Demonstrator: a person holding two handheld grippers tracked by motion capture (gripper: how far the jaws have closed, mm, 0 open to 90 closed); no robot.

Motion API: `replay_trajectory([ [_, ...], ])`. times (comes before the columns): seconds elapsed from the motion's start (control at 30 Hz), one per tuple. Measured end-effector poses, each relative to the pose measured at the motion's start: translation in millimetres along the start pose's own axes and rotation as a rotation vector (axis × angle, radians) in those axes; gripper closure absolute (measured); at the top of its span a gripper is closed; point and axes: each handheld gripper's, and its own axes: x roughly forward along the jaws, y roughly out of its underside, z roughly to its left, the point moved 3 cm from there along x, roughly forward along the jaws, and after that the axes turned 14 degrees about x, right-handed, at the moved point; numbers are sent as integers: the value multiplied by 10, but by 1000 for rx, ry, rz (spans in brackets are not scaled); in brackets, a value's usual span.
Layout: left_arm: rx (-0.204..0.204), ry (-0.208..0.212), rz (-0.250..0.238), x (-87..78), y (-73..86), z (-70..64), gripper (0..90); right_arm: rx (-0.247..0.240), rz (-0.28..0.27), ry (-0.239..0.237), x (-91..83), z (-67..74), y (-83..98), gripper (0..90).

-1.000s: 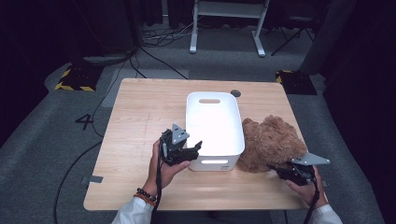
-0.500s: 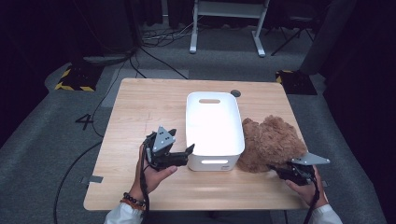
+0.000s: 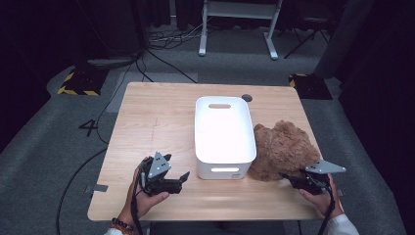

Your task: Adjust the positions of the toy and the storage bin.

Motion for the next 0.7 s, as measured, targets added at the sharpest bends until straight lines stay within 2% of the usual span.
replay_trajectory([
  [0.07,20,15,69,102,131,-26,162,8,-5,-13,-5,-3,-14,455],
  [0.13,21,22,87,129,169,-32,163,19,-9,-15,-8,0,-36,411],
  [0.17,14,38,122,193,261,-57,164,25,-20,-25,-11,10,-51,397],
  [0.2,16,52,132,213,292,-73,170,25,-27,-28,-14,25,-63,369],
  [0.27,37,54,155,239,332,-101,167,32,-37,-16,-15,57,-96,294],
  [0.33,33,69,152,250,353,-123,166,50,-60,-12,-20,89,-146,202],
  [0.4,45,69,161,260,365,-123,165,83,-79,-7,-27,106,-199,163],
  [0.43,45,69,161,260,365,-123,165,83,-79,-7,-27,106,-199,163],
  [0.47,43,70,159,267,372,-124,165,109,-99,-25,-36,124,-237,156],
  [0.57,43,72,171,287,393,-120,165,136,-139,-3,-10,173,-338,151],
  [0.7,38,74,184,303,423,-112,165,166,-133,-3,84,175,-364,152],
])
